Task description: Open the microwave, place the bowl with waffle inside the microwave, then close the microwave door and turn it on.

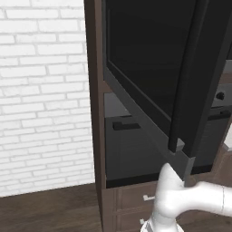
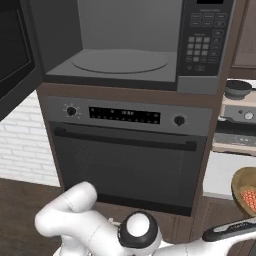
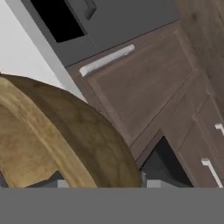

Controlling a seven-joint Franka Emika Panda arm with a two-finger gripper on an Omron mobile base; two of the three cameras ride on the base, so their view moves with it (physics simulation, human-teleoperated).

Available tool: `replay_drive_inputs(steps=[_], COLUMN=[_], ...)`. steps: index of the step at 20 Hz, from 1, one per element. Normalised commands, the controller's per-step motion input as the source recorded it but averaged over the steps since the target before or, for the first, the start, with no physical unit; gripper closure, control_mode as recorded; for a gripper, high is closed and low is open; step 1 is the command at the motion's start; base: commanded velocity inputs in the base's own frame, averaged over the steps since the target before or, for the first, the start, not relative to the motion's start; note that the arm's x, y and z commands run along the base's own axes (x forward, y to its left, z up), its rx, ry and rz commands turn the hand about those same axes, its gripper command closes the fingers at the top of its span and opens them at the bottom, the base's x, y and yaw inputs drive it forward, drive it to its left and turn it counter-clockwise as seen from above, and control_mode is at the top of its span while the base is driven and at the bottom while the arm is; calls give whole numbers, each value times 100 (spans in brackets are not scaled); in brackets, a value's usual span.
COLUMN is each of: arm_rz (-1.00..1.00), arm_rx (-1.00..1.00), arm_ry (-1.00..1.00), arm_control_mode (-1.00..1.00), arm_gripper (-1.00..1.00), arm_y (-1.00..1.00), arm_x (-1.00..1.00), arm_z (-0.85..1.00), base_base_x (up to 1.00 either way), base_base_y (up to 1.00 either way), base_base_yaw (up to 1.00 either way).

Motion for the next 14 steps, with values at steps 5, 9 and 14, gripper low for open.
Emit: replay_drive_inputs(steps=[5,9,14], arm_rz=[2,0,0], arm_rx=[0,0,0], arm_ry=[-26,-22,-19], arm_control_mode=[-100,-100,-100], arm_gripper=[100,100,100], arm_y=[41,49,55], arm_x=[-100,-100,-100], arm_z=[0,0,0], base_base_x=[0,0,0], base_base_y=[0,0,0], base_base_yaw=[0,0,0])
